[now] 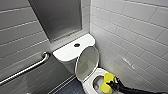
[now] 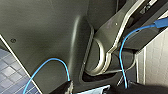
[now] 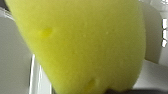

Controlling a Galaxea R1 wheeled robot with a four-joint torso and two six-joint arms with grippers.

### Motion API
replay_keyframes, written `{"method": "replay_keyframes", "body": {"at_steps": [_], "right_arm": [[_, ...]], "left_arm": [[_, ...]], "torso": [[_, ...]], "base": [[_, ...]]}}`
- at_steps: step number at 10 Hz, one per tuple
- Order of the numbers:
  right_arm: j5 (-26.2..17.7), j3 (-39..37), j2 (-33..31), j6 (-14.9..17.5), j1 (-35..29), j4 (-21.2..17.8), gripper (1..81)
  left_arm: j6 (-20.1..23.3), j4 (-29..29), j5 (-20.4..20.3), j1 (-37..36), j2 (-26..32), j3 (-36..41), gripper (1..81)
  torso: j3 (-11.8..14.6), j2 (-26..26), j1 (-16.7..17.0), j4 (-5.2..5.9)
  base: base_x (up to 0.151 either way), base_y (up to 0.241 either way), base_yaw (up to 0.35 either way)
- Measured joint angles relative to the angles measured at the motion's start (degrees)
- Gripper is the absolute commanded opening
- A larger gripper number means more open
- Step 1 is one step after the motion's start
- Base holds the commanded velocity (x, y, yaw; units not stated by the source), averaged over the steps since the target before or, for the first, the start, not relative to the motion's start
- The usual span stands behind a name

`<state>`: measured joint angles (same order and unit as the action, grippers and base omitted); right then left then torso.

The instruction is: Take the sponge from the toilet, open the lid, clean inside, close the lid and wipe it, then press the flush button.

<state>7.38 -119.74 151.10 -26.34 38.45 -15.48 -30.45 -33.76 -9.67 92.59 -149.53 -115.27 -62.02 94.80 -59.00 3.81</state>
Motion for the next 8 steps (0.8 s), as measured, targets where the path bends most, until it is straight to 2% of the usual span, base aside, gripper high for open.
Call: {"method": "replay_keyframes", "body": {"at_steps": [4,8], "right_arm": [[8.6,11.6,-9.1,-1.2,6.3,-0.2,1.0],[19.0,19.0,-15.8,-1.8,14.1,-0.4,1.0]], "left_arm": [[0.1,-0.2,-0.2,0.0,-0.5,0.0,81.1],[0.2,-0.7,-0.2,0.0,-0.7,0.0,81.1]], "torso": [[0.0,0.0,0.0,0.00],[0.0,0.0,0.0,0.00]], "base": [[0.000,0.000,0.000],[0.000,0.000,0.000]]}}
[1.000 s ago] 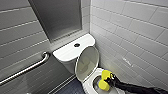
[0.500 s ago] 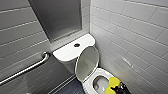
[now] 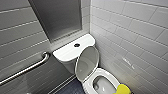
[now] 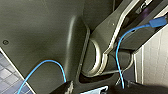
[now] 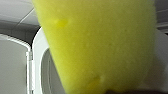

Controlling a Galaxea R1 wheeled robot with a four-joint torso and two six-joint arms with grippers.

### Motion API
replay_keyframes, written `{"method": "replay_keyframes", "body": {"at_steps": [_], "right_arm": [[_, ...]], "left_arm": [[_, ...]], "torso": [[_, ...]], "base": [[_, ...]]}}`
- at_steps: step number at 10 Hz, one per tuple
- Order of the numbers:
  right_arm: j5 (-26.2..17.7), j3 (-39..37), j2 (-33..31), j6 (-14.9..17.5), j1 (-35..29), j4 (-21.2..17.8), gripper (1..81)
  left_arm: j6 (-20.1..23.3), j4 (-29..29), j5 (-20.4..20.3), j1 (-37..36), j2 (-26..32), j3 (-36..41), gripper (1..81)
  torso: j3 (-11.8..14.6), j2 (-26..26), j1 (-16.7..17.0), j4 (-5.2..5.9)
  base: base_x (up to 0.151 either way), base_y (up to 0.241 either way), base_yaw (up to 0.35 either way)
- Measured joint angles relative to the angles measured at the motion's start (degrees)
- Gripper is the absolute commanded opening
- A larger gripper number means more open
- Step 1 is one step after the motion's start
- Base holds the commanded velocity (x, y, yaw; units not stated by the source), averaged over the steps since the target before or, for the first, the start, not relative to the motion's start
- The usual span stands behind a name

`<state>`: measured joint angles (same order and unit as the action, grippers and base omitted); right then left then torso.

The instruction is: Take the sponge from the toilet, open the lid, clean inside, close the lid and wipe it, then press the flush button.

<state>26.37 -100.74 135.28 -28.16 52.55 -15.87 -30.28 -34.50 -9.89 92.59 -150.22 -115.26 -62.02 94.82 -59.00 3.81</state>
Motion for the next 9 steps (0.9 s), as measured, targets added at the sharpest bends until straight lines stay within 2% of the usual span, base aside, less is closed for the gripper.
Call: {"method": "replay_keyframes", "body": {"at_steps": [5,7,9], "right_arm": [[10.9,5.3,-2.7,0.1,9.7,0.2,1.0],[11.9,8.7,-4.8,0.3,13.5,0.6,1.0],[10.5,12.8,-8.5,0.3,18.9,0.8,1.0]], "left_arm": [[0.0,-0.4,0.0,0.0,-0.8,0.0,81.1],[0.0,-1.1,0.0,0.0,-1.4,0.0,81.1],[0.0,-1.4,0.0,-0.2,-1.7,0.0,81.1]], "torso": [[0.0,0.0,0.0,0.00],[0.0,0.0,0.0,0.00],[0.0,0.0,0.0,0.00]], "base": [[0.000,0.000,0.000],[0.000,0.000,0.000],[0.000,0.000,0.000]]}}
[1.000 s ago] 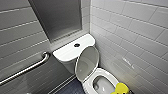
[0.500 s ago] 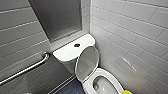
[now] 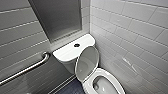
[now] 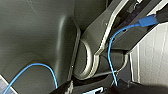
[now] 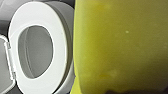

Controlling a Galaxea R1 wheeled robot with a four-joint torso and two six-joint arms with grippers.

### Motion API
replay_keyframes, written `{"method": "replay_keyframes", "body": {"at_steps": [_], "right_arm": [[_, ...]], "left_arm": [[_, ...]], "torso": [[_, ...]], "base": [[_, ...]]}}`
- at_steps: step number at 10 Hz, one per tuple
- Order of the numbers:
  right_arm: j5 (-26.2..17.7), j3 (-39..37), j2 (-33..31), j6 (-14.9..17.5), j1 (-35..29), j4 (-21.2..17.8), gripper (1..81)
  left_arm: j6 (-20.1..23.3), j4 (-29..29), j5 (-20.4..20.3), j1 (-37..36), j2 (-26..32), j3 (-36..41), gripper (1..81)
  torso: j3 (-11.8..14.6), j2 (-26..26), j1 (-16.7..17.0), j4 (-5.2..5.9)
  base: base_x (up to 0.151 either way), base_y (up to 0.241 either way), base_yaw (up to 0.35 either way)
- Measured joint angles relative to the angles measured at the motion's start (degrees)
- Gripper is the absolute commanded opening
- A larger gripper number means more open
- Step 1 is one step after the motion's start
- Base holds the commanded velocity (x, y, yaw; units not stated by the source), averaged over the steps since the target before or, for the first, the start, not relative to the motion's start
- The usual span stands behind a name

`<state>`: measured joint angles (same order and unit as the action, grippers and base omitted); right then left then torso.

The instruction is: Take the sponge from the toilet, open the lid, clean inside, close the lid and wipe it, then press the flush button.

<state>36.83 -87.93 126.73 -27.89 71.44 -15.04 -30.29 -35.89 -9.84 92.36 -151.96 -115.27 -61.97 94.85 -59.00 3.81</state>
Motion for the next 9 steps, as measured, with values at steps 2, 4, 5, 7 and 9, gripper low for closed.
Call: {"method": "replay_keyframes", "body": {"at_steps": [2,4,5,7,9], "right_arm": [[1.9,5.7,-2.6,0.9,1.1,0.6,1.0],[2.9,10.9,-5.2,3.6,2.2,1.1,1.0],[2.8,13.0,-6.3,6.5,2.4,0.9,1.0],[1.1,16.5,-6.9,16.9,-0.3,-2.9,1.0],[-0.5,18.9,-6.9,25.5,-4.8,-11.1,1.0]], "left_arm": [[0.0,-1.0,0.0,-0.1,-0.2,0.0,81.1],[0.0,-1.2,0.1,-0.1,-0.3,0.0,81.1],[0.0,-1.2,0.1,-0.1,-0.3,0.0,81.1],[0.0,-1.3,0.1,-0.1,-0.3,-0.1,81.1],[0.0,-1.4,0.1,-0.1,-0.3,-0.1,81.1]], "torso": [[0.0,0.0,0.0,0.00],[0.0,0.0,0.0,0.02],[0.0,0.0,0.0,0.02],[0.0,0.0,0.0,0.02],[0.0,0.0,0.0,0.02]], "base": [[0.000,0.000,0.000],[0.000,0.000,0.000],[0.000,0.000,0.000],[0.000,0.000,0.000],[0.000,0.000,0.000]]}}
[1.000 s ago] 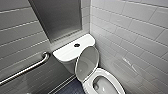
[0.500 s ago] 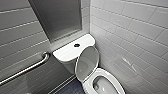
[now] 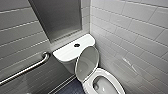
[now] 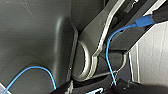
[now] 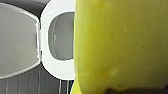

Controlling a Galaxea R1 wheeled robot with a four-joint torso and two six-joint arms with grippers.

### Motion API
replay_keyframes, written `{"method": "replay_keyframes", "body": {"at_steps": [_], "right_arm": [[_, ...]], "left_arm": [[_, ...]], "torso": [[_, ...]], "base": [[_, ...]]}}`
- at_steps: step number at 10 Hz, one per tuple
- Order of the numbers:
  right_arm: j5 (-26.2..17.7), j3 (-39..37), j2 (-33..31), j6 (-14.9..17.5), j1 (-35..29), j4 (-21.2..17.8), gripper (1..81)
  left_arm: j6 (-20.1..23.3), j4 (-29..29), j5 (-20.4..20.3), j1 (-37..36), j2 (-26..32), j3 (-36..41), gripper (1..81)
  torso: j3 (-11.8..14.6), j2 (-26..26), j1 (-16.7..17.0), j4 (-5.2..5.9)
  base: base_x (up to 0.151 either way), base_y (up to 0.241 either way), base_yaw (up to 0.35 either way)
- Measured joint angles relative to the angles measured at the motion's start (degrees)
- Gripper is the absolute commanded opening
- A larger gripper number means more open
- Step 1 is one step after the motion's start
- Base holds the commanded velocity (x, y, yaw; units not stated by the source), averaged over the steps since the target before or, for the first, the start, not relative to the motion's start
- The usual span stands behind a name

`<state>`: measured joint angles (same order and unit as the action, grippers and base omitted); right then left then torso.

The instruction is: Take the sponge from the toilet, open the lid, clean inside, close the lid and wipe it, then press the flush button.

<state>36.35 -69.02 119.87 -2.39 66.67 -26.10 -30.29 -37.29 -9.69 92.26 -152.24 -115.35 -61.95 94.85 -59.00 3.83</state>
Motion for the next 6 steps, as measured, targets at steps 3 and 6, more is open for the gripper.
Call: {"method": "replay_keyframes", "body": {"at_steps": [3,6], "right_arm": [[-3.9,0.4,2.2,6.5,-8.0,-8.1,1.0],[-9.8,-3.4,7.1,8.8,-16.0,-11.0,1.0]], "left_arm": [[0.0,0.0,0.0,0.0,0.0,0.0,81.1],[0.0,0.0,0.0,0.0,0.0,0.0,81.1]], "torso": [[0.0,0.0,0.0,0.00],[0.0,0.0,0.0,0.00]], "base": [[0.000,0.000,0.000],[0.000,0.000,0.000]]}}
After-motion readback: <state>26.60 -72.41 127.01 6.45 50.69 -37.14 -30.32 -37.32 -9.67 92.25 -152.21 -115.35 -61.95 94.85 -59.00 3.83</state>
